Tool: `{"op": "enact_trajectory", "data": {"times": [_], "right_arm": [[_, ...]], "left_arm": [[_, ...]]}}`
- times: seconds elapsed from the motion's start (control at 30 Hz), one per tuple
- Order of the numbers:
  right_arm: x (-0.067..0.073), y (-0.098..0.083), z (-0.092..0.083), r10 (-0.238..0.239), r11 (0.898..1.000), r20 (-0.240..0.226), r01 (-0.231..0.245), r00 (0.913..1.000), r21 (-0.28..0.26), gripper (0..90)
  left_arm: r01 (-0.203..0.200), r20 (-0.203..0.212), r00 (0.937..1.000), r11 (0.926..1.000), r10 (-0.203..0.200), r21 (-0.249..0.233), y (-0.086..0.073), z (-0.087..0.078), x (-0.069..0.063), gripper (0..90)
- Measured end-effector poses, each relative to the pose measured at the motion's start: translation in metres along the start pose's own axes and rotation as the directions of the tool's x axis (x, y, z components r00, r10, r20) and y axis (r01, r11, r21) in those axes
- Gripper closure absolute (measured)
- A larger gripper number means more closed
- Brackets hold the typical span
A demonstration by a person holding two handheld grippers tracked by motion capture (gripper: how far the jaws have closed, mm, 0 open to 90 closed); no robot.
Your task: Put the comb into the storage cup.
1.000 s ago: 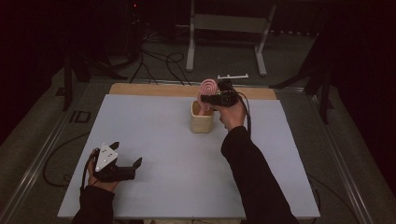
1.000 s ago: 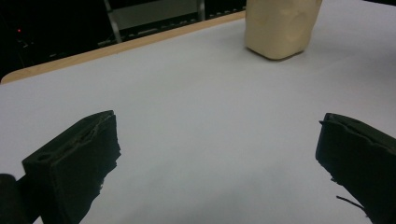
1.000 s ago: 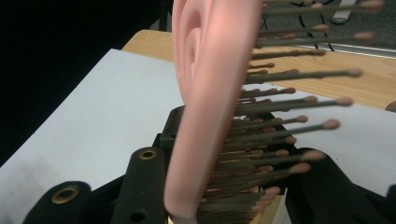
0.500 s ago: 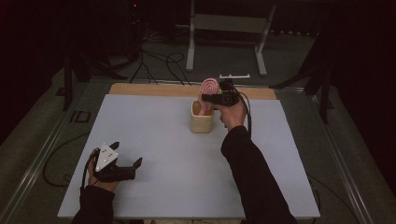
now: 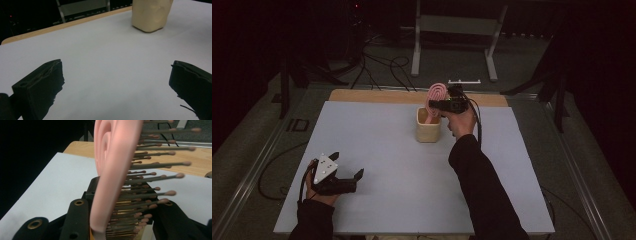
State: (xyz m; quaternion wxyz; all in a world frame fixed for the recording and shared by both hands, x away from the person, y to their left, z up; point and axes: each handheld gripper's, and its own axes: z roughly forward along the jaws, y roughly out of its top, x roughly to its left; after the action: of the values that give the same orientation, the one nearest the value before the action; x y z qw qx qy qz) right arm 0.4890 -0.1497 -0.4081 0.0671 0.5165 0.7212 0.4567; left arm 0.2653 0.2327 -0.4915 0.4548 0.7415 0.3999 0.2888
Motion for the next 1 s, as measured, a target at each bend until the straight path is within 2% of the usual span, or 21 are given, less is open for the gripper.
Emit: {"op": "enact_trajectory", "data": {"times": [0.7,1.0], "right_arm": [[-0.0037,-0.0002,0.0001,0.000,1.000,0.017,0.000,0.9999,-0.001,61.4],[-0.0061,-0.0002,-0.0004,-0.003,1.000,0.030,0.003,0.9995,-0.012,55.2]], "left_arm": [[-0.002,0.004,1.0000,1.0000,0.002,0.004,-0.0004,0.0008,-0.0010,0.2],[-0.001,0.004,1.0000,1.0000,0.001,0.005,-0.0006,0.0014,-0.0014,0.2]]}}
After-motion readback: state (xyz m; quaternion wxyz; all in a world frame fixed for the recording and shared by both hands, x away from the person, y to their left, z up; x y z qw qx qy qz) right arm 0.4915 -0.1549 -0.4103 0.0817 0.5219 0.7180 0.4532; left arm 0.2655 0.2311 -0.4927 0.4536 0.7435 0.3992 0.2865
